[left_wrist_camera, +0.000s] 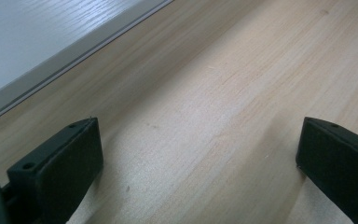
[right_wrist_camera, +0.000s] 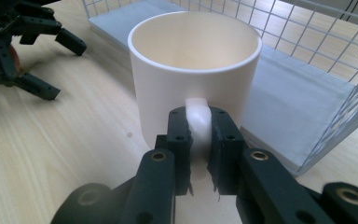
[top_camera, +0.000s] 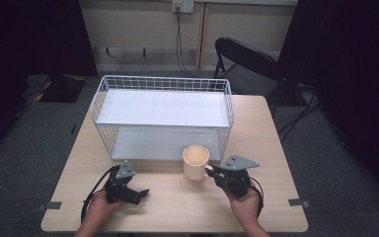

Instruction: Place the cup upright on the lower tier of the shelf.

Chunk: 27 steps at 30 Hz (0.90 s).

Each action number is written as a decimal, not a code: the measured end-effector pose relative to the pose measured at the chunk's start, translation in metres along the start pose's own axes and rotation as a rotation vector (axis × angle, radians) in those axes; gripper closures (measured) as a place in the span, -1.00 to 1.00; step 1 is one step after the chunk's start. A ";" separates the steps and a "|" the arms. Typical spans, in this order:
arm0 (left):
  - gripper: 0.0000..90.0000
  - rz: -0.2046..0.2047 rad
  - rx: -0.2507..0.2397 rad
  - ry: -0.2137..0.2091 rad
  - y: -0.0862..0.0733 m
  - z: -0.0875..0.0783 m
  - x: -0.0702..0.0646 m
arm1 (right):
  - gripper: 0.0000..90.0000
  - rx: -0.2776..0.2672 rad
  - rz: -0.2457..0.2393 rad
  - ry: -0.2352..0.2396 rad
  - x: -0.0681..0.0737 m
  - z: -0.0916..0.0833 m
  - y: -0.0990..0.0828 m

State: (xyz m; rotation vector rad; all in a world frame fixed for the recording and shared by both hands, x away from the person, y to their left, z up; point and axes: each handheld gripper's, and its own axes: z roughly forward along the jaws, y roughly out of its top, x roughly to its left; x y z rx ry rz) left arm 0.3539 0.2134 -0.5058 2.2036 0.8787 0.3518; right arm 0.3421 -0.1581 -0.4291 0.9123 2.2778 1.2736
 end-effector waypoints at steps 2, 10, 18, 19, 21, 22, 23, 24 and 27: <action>-1.00 0.000 0.000 0.000 0.000 0.000 0.000 | 0.79 -0.004 0.004 -0.005 -0.001 0.001 0.002; -1.00 0.000 0.000 0.000 0.000 0.000 0.000 | 0.79 -0.018 0.010 -0.030 0.000 0.009 0.009; -1.00 0.000 0.000 -0.001 0.000 0.000 0.000 | 0.79 -0.024 0.017 -0.044 0.002 0.017 0.013; -1.00 0.000 0.000 0.000 0.000 0.000 0.000 | 0.78 -0.024 0.024 -0.042 0.002 0.017 0.013; -1.00 0.000 0.000 0.000 0.000 0.000 0.000 | 0.78 -0.029 0.034 -0.045 0.001 0.019 0.014; -1.00 0.001 0.000 -0.001 0.000 0.000 0.000 | 0.79 -0.029 0.040 -0.047 0.001 0.020 0.014; -1.00 0.000 0.000 0.000 0.000 0.000 0.000 | 0.79 -0.030 0.045 -0.050 0.000 0.021 0.014; -1.00 0.000 0.000 0.000 0.000 0.000 0.000 | 0.79 -0.031 0.045 -0.052 0.000 0.022 0.014; -1.00 0.000 0.000 0.000 0.000 0.000 0.000 | 0.79 -0.034 0.043 -0.068 -0.001 0.025 0.015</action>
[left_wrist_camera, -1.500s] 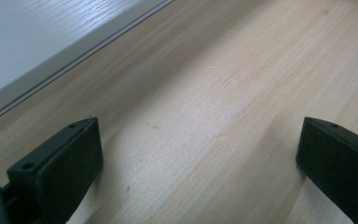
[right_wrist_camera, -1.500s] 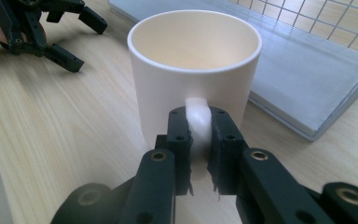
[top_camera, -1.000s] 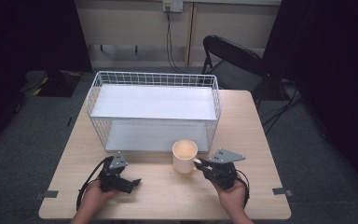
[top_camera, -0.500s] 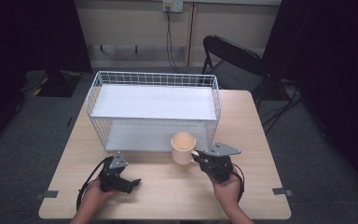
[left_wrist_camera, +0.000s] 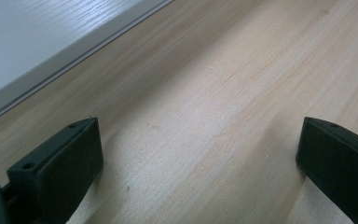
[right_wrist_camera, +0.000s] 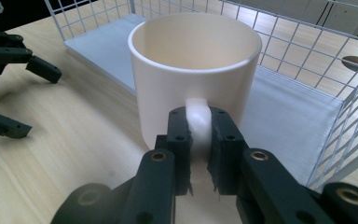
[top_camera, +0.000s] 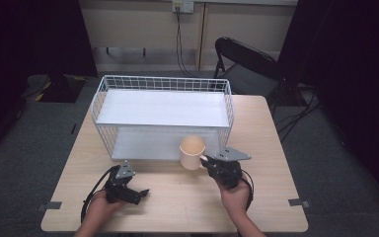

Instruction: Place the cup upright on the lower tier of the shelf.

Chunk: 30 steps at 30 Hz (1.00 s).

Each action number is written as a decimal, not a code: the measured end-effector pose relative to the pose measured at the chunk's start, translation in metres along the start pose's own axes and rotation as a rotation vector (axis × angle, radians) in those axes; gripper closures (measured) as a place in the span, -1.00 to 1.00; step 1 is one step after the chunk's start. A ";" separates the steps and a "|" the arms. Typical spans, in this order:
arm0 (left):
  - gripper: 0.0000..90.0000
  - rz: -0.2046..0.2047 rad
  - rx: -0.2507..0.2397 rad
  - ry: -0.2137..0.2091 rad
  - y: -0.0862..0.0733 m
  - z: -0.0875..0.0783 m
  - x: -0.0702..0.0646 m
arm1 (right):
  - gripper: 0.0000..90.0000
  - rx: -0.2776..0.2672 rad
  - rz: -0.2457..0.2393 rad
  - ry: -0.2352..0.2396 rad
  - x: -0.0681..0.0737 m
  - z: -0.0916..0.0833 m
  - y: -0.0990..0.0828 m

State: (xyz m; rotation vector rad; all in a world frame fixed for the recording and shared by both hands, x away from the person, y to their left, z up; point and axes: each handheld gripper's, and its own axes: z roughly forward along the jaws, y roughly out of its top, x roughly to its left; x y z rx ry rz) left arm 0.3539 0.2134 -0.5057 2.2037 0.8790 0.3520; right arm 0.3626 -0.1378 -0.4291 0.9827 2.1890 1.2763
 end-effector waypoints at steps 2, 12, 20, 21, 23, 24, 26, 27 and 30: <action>-1.00 0.001 0.000 0.000 0.000 0.000 0.000 | 0.78 0.000 -0.006 -0.014 0.000 0.002 0.001; -1.00 0.000 0.000 0.000 0.000 0.000 0.000 | 0.78 -0.013 -0.002 -0.062 -0.001 0.014 0.006; -1.00 0.001 0.000 0.000 0.000 0.000 0.000 | 0.78 -0.012 0.020 -0.091 -0.004 0.024 0.003; -1.00 0.000 0.000 0.000 0.000 0.000 0.000 | 0.78 -0.013 0.022 -0.096 -0.004 0.025 0.003; -1.00 -0.001 0.000 0.000 0.000 0.000 0.000 | 0.78 -0.016 0.025 -0.106 -0.006 0.027 0.003; -1.00 0.000 0.000 0.000 0.000 0.000 0.000 | 0.78 -0.018 0.026 -0.108 -0.006 0.028 0.003; -1.00 0.000 0.000 0.000 0.000 0.000 0.000 | 0.78 -0.015 0.025 -0.115 -0.007 0.029 0.004; -1.00 0.000 0.000 0.000 0.000 0.000 0.000 | 0.78 -0.015 0.026 -0.115 -0.007 0.030 0.004; -1.00 0.000 0.000 0.000 0.000 0.000 0.000 | 0.78 -0.015 0.024 -0.123 -0.007 0.033 0.005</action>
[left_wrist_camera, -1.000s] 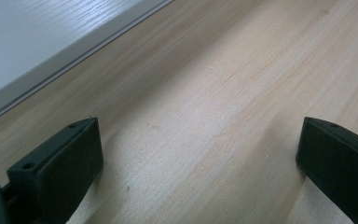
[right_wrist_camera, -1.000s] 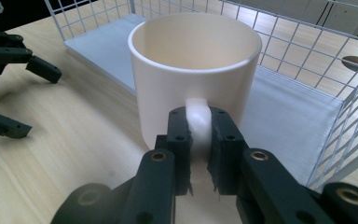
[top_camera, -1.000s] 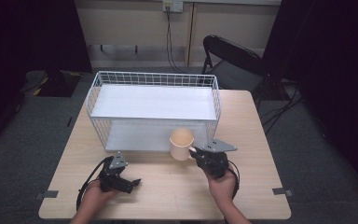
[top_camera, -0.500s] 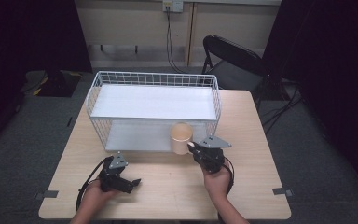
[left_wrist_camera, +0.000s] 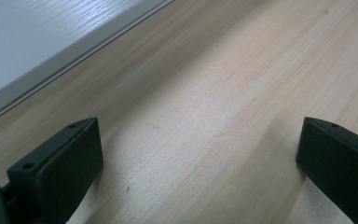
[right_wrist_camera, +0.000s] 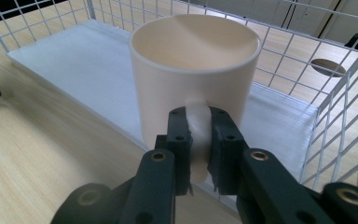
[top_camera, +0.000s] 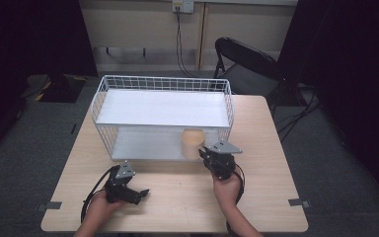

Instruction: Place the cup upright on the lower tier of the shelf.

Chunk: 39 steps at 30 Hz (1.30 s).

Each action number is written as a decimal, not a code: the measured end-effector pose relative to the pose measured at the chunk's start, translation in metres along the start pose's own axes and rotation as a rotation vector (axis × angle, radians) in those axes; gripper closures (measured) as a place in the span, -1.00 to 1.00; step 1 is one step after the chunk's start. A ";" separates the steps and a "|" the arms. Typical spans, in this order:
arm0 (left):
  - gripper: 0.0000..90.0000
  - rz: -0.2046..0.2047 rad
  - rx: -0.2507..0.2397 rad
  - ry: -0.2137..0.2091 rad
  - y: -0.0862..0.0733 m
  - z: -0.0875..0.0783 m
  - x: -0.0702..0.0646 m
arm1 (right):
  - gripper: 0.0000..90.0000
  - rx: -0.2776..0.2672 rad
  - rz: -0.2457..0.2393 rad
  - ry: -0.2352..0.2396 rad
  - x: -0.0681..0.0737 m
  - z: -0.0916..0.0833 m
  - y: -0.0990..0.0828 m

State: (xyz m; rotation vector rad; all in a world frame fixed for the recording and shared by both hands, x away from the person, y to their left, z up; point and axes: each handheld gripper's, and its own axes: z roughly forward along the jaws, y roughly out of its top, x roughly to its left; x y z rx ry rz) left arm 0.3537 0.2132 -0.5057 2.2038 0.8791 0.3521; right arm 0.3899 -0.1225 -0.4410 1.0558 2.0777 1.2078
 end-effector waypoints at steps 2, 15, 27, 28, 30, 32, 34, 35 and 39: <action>-1.00 -0.001 0.000 0.000 0.000 0.000 0.000 | 0.78 -0.001 0.003 -0.002 0.000 0.002 0.001; -1.00 0.000 0.000 0.000 0.000 0.000 0.000 | 0.78 0.001 -0.001 -0.025 0.005 0.013 0.004; -1.00 -0.001 -0.001 0.000 0.000 0.000 0.000 | 0.77 0.009 0.008 -0.035 0.008 0.020 -0.001; -1.00 0.000 0.000 0.000 0.000 0.000 0.000 | 0.77 0.010 0.014 -0.033 0.008 0.021 -0.001; -1.00 0.000 0.000 0.000 0.000 0.000 0.000 | 0.77 0.005 0.016 -0.041 0.009 0.022 -0.002; -1.00 0.000 0.000 0.000 0.000 0.000 0.000 | 0.77 0.002 0.018 -0.044 0.010 0.023 -0.002; -1.00 0.000 0.000 0.000 0.000 0.000 0.000 | 0.77 0.003 0.014 -0.046 0.011 0.024 -0.001; -1.00 0.000 0.000 0.000 0.000 0.000 0.000 | 0.76 0.003 0.013 -0.048 0.012 0.025 -0.001; -1.00 0.000 0.000 0.000 0.000 0.000 0.000 | 0.76 0.002 0.016 -0.052 0.014 0.029 0.001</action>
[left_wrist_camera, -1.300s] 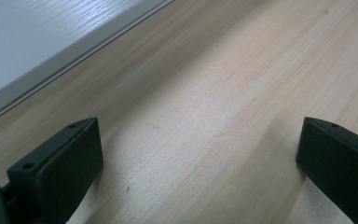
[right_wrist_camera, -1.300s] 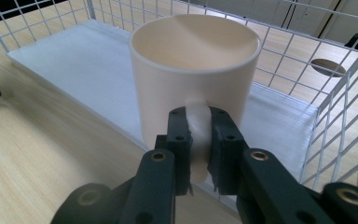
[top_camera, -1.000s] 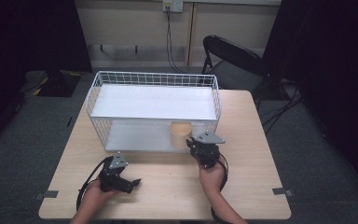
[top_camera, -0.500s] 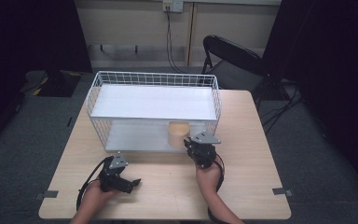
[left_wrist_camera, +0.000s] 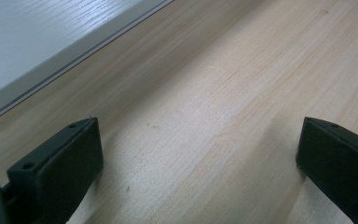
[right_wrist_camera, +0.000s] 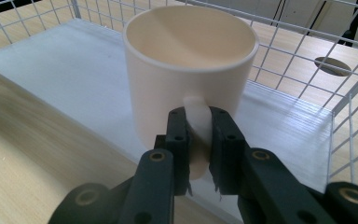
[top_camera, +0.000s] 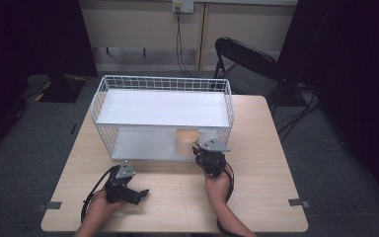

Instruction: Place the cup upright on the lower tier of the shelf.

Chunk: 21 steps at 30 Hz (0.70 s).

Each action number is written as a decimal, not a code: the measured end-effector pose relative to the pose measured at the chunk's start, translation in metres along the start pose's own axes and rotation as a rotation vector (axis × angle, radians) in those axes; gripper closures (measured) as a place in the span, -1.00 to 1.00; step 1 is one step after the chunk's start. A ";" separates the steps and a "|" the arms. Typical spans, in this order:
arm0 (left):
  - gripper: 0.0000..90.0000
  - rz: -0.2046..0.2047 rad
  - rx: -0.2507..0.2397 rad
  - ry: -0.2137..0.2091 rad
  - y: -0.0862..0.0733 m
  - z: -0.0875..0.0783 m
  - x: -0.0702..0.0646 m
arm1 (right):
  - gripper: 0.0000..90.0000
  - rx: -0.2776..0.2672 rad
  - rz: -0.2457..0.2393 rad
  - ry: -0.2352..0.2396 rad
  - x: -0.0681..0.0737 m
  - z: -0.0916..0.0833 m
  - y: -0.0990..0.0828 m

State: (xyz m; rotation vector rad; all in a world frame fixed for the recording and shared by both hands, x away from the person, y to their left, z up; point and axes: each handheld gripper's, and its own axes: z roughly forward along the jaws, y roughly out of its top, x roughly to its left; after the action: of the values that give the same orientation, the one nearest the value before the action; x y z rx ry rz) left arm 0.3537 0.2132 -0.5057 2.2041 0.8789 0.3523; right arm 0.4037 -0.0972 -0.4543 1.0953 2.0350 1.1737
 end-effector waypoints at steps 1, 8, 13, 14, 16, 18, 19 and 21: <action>-1.00 0.000 0.000 0.000 0.000 0.000 0.000 | 0.76 0.000 0.000 0.000 0.000 0.000 0.000; -1.00 0.000 0.000 0.000 0.000 0.000 0.000 | 0.76 0.011 0.001 -0.006 0.003 0.006 0.004; -1.00 0.000 0.000 0.000 0.000 0.000 0.000 | 0.74 0.012 0.003 -0.005 0.004 0.007 0.004; -1.00 0.000 0.000 0.000 0.000 0.000 0.000 | 0.72 0.014 -0.001 -0.006 0.004 0.008 0.003; -1.00 0.000 0.000 0.000 0.000 0.000 0.000 | 0.65 0.016 -0.009 -0.016 0.004 0.009 0.003; -1.00 0.000 0.000 0.000 0.000 0.000 0.000 | 0.60 0.011 -0.006 -0.019 0.004 0.008 0.002; -1.00 0.000 0.000 0.000 0.000 0.000 0.000 | 0.56 0.009 -0.006 -0.023 0.004 0.008 0.002; -1.00 0.000 0.000 -0.001 0.000 0.000 0.000 | 0.42 0.006 -0.002 -0.029 0.004 0.006 0.003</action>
State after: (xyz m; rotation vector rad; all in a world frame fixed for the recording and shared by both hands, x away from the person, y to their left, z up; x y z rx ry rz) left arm 0.3537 0.2133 -0.5057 2.2043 0.8780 0.3514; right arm 0.4077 -0.0905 -0.4550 1.1069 2.0186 1.1453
